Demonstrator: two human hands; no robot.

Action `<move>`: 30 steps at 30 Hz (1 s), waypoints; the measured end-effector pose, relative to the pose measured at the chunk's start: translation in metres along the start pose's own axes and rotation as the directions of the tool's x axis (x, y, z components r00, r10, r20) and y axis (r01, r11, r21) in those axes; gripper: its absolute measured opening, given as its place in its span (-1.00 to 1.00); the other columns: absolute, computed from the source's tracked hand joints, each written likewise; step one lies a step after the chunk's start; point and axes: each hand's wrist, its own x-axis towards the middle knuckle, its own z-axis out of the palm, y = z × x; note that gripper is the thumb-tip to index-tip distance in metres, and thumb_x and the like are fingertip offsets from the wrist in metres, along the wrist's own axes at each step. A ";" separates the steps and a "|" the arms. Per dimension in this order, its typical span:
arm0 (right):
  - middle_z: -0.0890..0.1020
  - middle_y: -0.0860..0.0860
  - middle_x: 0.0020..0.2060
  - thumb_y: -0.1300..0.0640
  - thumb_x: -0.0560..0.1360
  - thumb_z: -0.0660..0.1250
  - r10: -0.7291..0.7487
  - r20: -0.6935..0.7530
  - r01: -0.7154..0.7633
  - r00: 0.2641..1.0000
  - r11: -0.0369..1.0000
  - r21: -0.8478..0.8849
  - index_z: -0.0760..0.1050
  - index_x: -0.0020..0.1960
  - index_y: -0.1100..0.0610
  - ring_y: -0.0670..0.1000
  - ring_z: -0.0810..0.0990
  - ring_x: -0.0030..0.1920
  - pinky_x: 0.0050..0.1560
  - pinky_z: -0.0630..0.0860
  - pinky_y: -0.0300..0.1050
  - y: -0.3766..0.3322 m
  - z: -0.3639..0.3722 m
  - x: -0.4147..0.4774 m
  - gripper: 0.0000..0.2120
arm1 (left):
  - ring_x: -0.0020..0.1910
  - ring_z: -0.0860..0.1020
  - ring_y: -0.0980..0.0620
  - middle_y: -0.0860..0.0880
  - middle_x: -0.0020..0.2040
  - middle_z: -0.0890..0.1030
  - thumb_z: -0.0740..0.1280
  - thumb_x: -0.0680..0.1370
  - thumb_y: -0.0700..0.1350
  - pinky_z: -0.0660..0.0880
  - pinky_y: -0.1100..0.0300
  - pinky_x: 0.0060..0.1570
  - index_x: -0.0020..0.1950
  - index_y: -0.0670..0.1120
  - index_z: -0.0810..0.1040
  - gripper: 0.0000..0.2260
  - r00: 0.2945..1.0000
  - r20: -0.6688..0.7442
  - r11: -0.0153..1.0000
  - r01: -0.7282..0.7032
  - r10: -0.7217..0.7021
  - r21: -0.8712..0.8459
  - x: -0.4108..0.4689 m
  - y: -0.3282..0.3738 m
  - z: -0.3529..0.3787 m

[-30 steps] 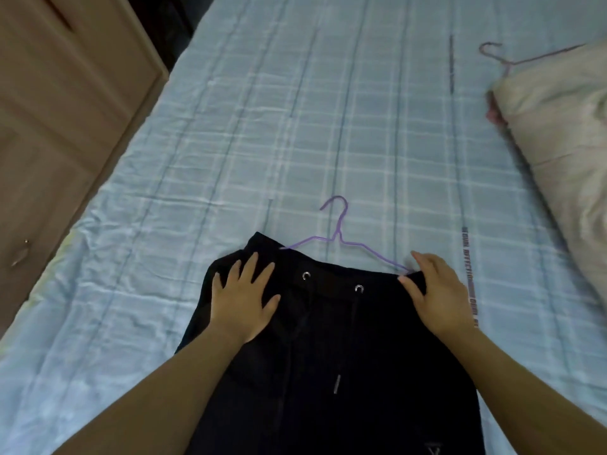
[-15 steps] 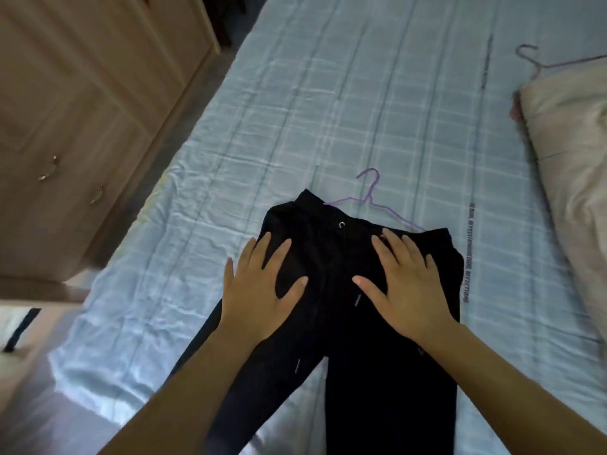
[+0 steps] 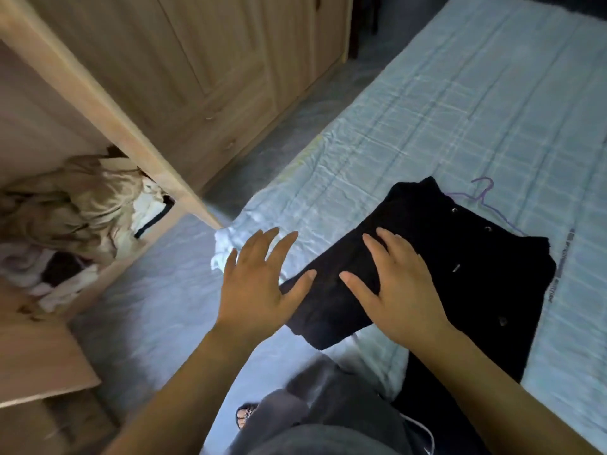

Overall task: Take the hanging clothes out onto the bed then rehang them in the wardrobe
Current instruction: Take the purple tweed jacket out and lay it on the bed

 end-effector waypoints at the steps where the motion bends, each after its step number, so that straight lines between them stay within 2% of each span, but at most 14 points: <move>1: 0.25 0.12 0.45 -0.38 0.43 -0.09 -0.047 0.002 0.047 0.999 0.999 0.005 0.24 0.44 0.11 0.16 0.19 0.44 0.35 0.24 0.26 -0.025 0.008 -0.003 -0.23 | 0.43 0.31 -0.10 -0.01 0.43 0.37 0.00 0.48 0.37 0.27 -0.22 0.34 0.42 0.12 0.33 -0.40 1.000 -0.012 1.000 0.015 -0.015 0.006 -0.015 -0.021 -0.011; 3: 0.30 0.13 0.42 -0.38 0.44 -0.08 -0.142 0.008 0.142 0.990 0.990 0.014 0.28 0.41 0.13 0.17 0.26 0.41 0.29 0.31 0.28 -0.078 0.026 -0.007 -0.24 | 0.41 0.32 -0.09 -0.01 0.42 0.38 0.01 0.49 0.36 0.30 -0.22 0.33 0.42 0.12 0.32 -0.41 0.997 -0.037 0.998 0.064 -0.063 0.018 -0.047 -0.064 -0.034; 7: 0.29 0.08 0.43 -0.40 0.45 -0.11 -0.314 0.026 0.313 0.949 0.949 0.041 0.27 0.41 0.09 0.15 0.26 0.42 0.30 0.31 0.25 -0.183 0.067 -0.008 -0.24 | 0.40 0.34 -0.10 -0.01 0.41 0.40 0.02 0.49 0.35 0.31 -0.18 0.31 0.42 0.10 0.34 -0.41 0.971 -0.145 0.980 0.196 -0.190 0.034 -0.104 -0.148 -0.083; 11: 0.27 0.04 0.43 -0.42 0.44 -0.16 -0.475 0.082 0.472 0.876 0.880 0.056 0.25 0.41 0.05 0.12 0.25 0.42 0.29 0.32 0.23 -0.278 0.104 0.005 -0.24 | 0.38 0.36 -0.12 -0.03 0.37 0.43 0.03 0.49 0.35 0.34 -0.20 0.27 0.41 0.07 0.36 -0.41 0.913 -0.238 0.936 0.349 -0.331 0.038 -0.147 -0.221 -0.123; 15: 0.28 0.06 0.43 -0.39 0.44 -0.11 -0.597 0.125 0.596 0.793 0.801 0.047 0.27 0.42 0.09 0.12 0.25 0.42 0.30 0.31 0.22 -0.358 0.128 0.027 -0.24 | 0.37 0.36 -0.12 -0.05 0.34 0.46 0.02 0.49 0.35 0.36 -0.18 0.26 0.39 0.04 0.39 -0.40 0.842 -0.309 0.879 0.476 -0.443 0.038 -0.167 -0.285 -0.155; 22: 0.45 0.14 0.30 -0.29 0.46 0.05 -0.745 0.034 0.742 0.666 0.667 0.069 0.43 0.28 0.19 0.19 0.42 0.28 0.18 0.44 0.18 -0.487 0.151 0.116 -0.34 | 0.35 0.38 -0.10 -0.03 0.30 0.48 0.02 0.48 0.34 0.35 -0.07 0.24 0.37 0.05 0.41 -0.41 0.747 -0.436 0.820 0.572 -0.502 0.036 -0.127 -0.387 -0.218; 30: 0.39 0.14 0.36 -0.33 0.44 0.00 -0.850 -0.037 0.850 0.525 0.521 0.081 0.40 0.33 0.18 0.16 0.36 0.34 0.26 0.36 0.15 -0.643 0.140 0.261 -0.27 | 0.39 0.31 -0.06 -0.02 0.36 0.43 -0.02 0.45 0.38 0.30 -0.19 0.30 0.42 0.08 0.34 -0.36 0.610 -0.548 0.725 0.688 -0.573 0.008 -0.027 -0.500 -0.322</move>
